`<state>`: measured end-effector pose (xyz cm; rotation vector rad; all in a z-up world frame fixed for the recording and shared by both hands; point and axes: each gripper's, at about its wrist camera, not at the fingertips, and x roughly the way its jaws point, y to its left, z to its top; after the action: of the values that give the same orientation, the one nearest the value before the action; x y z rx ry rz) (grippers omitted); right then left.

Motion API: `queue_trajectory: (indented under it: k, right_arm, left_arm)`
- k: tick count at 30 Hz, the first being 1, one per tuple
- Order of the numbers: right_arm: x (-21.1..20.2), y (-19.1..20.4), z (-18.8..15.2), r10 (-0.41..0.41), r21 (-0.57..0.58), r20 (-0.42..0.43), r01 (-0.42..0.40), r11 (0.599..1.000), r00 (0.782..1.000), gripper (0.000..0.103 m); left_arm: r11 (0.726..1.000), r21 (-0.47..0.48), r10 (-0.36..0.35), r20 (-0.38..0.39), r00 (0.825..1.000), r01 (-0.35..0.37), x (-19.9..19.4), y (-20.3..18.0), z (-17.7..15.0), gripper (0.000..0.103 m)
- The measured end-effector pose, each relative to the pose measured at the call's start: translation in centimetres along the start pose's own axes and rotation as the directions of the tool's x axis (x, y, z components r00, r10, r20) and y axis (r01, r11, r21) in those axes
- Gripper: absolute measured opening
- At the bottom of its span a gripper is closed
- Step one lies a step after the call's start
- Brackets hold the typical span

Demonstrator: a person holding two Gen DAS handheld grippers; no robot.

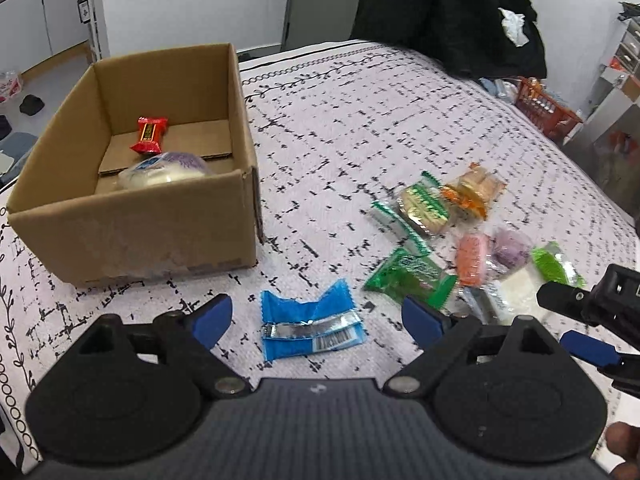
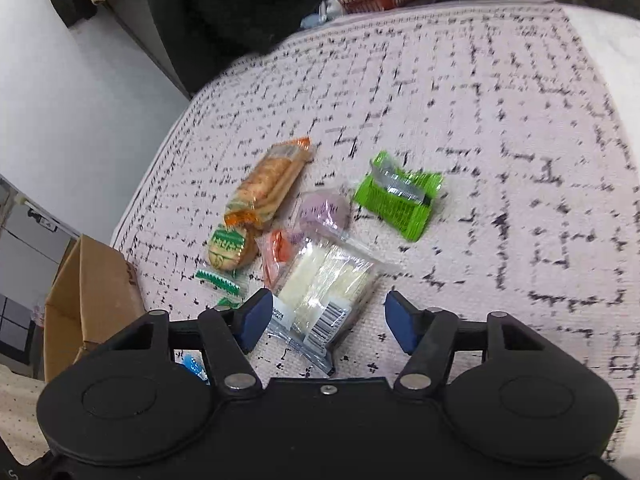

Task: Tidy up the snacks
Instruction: 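Move the left tool back to the blue candy wrapper on the sheet, then grasp the blue candy wrapper with the left tool while the right tool grasps the cheese-stick pack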

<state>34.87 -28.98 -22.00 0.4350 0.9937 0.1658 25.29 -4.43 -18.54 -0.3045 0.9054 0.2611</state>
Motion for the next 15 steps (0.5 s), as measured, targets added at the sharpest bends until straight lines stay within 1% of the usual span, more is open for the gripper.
queue_trajectory:
  k: [8, 13, 15]
  right_arm:
    - [1.7, 0.8, 0.1, -0.009, -0.038, 0.001, 0.009, 0.999, 1.000, 0.061]
    - [2.5, 1.5, 0.4, -0.023, -0.081, 0.020, 0.024, 0.996, 1.000, 0.062]
    - [2.7, 1.7, 0.5, -0.022, -0.085, 0.022, 0.024, 0.996, 1.000, 0.064]
  left_arm:
    - [1.000, -0.015, 0.024, -0.022, 0.999, -0.024, 2.0, 0.5, -0.3, 0.092]
    - [1.000, -0.016, 0.015, -0.031, 0.999, -0.015, 2.8, 0.3, -0.7, 0.092]
    - [1.000, -0.012, 0.014, -0.033, 0.999, -0.014, 3.0, 0.1, -0.8, 0.091]
